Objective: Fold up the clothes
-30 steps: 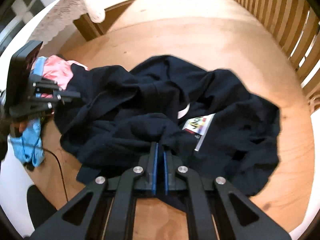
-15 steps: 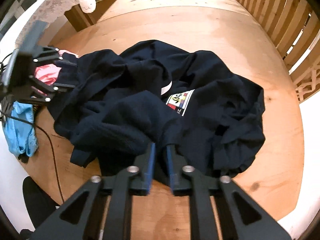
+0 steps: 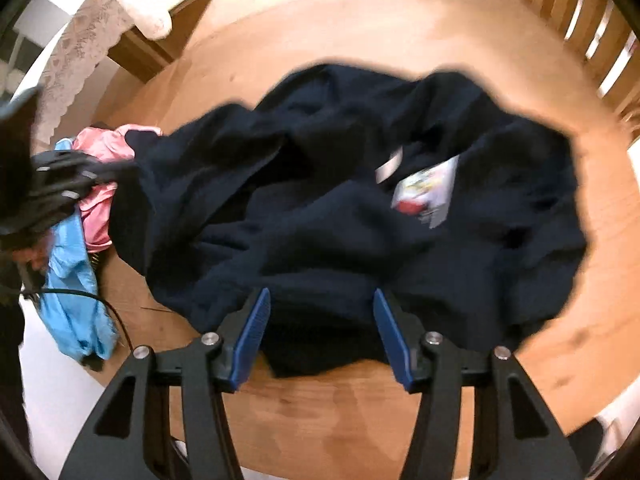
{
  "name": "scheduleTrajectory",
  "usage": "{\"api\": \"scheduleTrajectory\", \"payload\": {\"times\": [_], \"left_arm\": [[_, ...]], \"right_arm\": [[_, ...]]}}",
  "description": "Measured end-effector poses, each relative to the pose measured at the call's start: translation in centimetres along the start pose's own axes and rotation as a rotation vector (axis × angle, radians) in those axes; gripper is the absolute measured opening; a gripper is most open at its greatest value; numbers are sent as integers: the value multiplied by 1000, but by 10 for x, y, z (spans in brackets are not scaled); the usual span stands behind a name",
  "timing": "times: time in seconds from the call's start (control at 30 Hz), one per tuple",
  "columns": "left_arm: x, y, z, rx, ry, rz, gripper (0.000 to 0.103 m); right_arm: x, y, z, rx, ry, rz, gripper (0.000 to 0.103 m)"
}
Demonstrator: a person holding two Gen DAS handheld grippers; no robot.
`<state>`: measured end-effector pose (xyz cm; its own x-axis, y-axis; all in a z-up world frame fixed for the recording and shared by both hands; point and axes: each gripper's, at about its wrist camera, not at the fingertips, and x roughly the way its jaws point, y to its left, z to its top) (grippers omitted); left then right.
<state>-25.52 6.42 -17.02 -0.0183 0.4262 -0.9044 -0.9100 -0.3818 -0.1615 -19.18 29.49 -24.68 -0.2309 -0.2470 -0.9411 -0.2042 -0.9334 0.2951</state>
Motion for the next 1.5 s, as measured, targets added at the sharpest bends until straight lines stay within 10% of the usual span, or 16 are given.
{"api": "scheduleTrajectory", "payload": {"times": [0.1,0.17,0.5,0.63,0.67,0.97,1.1,1.17,1.5], "left_arm": [[-17,3,-2,-25,-35,19,1],[-28,2,-5,-40,-62,27,1],[-114,7,-23,-177,-274,64,1],[-129,-1,-40,-185,-279,92,1],[-132,-3,-44,-188,-280,99,1],[-108,0,-73,-232,-222,96,1],[-86,15,-69,-275,-204,96,1],[-81,18,-66,-291,-204,96,1],[-206,-5,-55,-328,-495,145,0]], "right_arm": [[25,5,2,-14,-9,-27,51],[9,1,0,-39,-53,5,3],[-151,-20,4,-161,-335,-125,3],[-132,9,-10,-237,-306,-90,60],[-121,21,-14,-282,-301,-83,60],[-5,82,-28,-525,-174,-228,60],[-55,78,-23,-512,-255,-207,57],[-80,76,-20,-506,-296,-196,7],[-204,66,-7,-471,-498,-142,5]]}}
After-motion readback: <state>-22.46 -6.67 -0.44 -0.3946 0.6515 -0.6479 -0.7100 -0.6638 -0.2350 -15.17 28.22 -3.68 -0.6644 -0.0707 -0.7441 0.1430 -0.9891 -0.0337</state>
